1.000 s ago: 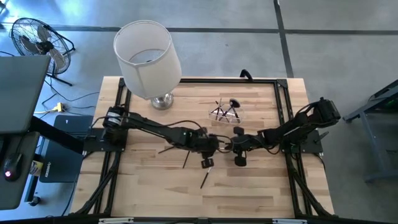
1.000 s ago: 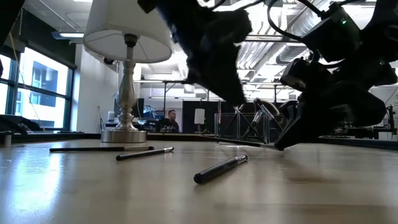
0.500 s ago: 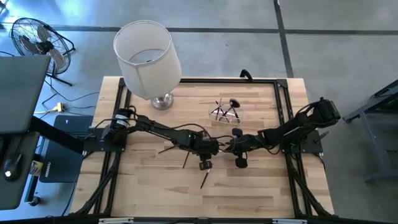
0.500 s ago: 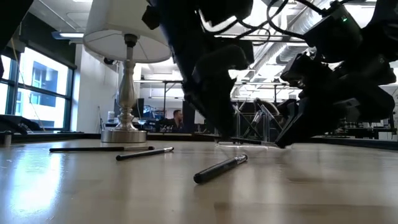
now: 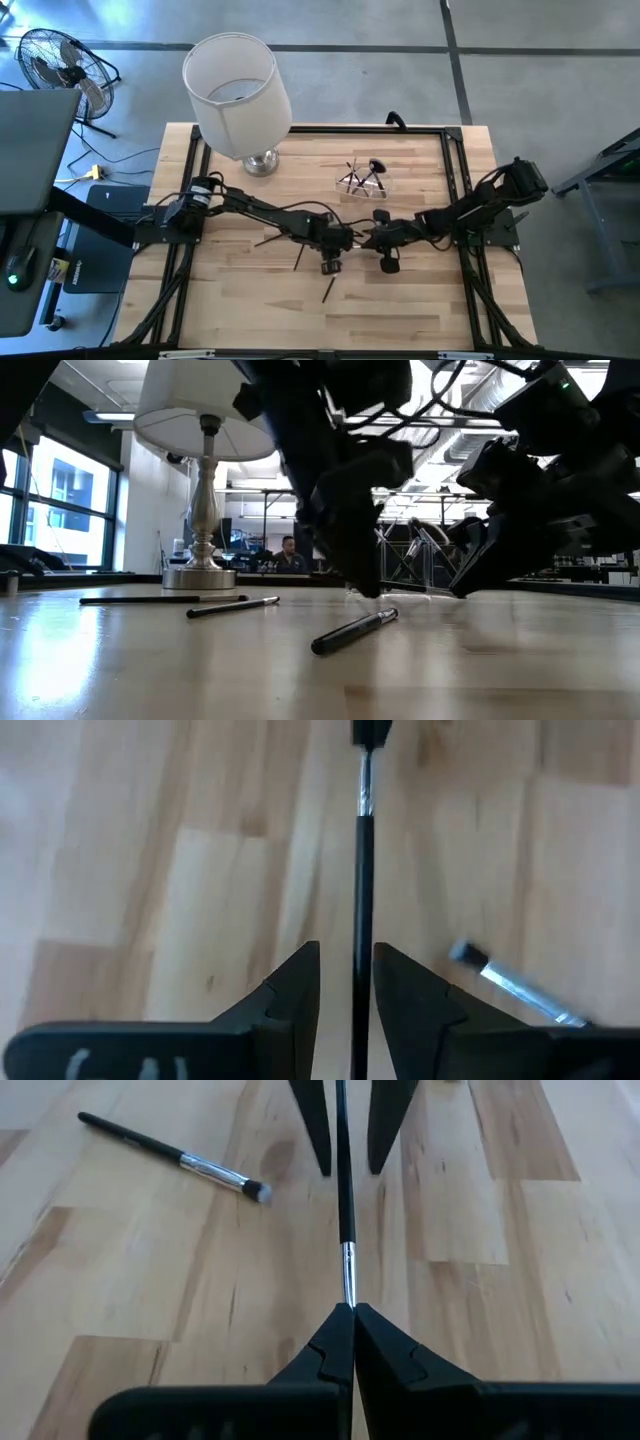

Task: Pick & Place Makeup Supplies
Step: Put the makeup brush into the transparent organizer

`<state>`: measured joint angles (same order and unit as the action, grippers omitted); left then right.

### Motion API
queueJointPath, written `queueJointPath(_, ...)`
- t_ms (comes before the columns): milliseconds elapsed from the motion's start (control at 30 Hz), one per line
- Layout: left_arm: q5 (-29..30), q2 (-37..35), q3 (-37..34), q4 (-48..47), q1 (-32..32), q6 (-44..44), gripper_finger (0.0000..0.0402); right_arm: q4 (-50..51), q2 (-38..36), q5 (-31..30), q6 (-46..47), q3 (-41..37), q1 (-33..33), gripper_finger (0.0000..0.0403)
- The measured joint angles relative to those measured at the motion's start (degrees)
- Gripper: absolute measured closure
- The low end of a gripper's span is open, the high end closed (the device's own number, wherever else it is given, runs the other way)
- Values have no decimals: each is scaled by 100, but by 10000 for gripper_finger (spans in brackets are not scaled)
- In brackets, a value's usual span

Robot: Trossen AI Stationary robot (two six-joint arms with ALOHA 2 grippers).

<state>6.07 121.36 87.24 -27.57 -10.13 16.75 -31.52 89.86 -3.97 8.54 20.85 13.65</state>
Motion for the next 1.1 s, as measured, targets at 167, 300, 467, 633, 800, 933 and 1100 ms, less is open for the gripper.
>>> queueJointPath(167, -259, 42, -14, -67, 0, 17, 309, -8, 0, -16, 28, 5, -3, 403)
queueJointPath(300, -260, 48, -15, -96, 0, 142, 319, -1, 0, -19, 35, 6, -3, 403)
queueJointPath(467, -310, 48, -15, -117, 4, 152, 388, 1, 0, -16, 39, 6, -3, 403)
queueJointPath(633, -435, 48, -15, -101, 2, 242, 392, 1, 0, 8, 41, 6, -3, 403)
queueJointPath(800, -619, 48, -15, -69, -1, 692, 396, 5, 0, 96, 213, 6, -5, 402)
queueJointPath(933, -704, 48, -15, -70, 0, 796, 397, 132, -10, 202, 381, 13, -5, 392)
queueJointPath(1100, -697, 48, -17, -142, 0, 971, 398, 676, -229, 396, 638, 8, -3, 345)
